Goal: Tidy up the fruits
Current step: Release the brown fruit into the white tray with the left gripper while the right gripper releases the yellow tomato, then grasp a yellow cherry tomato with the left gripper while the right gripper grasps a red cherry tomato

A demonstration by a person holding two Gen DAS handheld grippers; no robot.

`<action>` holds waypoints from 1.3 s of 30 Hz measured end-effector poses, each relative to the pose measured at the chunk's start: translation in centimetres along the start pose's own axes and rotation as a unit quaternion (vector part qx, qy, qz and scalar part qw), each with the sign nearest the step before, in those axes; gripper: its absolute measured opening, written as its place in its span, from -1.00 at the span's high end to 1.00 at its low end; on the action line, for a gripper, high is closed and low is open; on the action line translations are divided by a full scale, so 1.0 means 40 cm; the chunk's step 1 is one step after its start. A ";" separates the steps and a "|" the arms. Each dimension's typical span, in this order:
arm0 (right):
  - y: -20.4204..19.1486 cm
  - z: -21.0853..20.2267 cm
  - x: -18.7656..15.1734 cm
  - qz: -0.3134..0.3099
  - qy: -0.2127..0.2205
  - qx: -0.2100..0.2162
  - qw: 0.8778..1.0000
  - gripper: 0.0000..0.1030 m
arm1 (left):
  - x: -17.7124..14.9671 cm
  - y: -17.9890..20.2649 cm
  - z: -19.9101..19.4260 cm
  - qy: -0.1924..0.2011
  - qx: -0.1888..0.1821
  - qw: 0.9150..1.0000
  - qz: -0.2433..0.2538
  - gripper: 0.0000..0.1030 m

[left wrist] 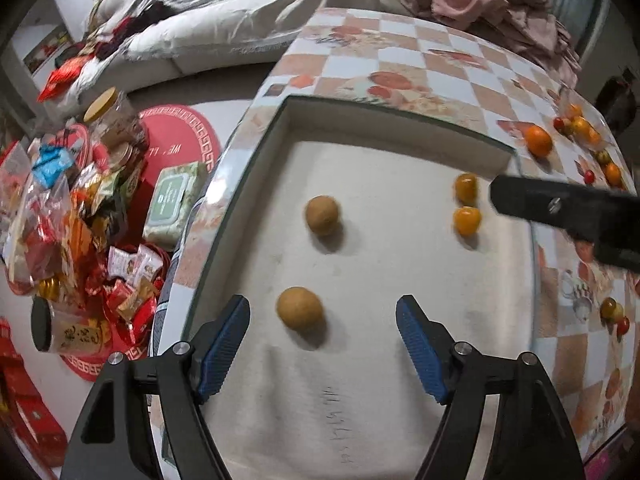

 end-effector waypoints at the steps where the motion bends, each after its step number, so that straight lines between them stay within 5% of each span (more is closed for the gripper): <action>1: 0.023 -0.021 0.003 0.010 0.006 -0.006 1.000 -0.54 | 0.004 0.012 -0.006 0.002 -0.003 1.000 0.005 -0.49; 8: 0.202 -0.130 -0.021 0.071 0.024 -0.060 0.995 -0.54 | 0.071 0.168 -0.040 0.021 -0.044 0.997 0.053 -0.49; 20: 0.514 -0.321 -0.212 0.146 0.008 -0.166 0.975 -0.54 | 0.105 0.486 -0.038 0.018 -0.122 0.985 0.123 -0.49; 30: 0.592 -0.363 -0.355 0.150 -0.023 -0.194 0.969 -0.54 | 0.121 0.617 0.043 -0.003 -0.138 0.983 0.118 -0.49; 39: 0.587 -0.329 -0.373 0.107 -0.033 -0.194 0.975 -0.54 | 0.168 0.702 0.129 0.000 -0.131 0.984 0.117 -0.49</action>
Point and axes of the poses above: each gripper's, at about its wrist camera, not at the fingertips, and z roughly the way its jaws point, y to its right, x to its top, the point moved 9 cm from there along z, roughly the way its jaws point, and after that the axes turned 15 degrees about y, right-handed, at the moved point
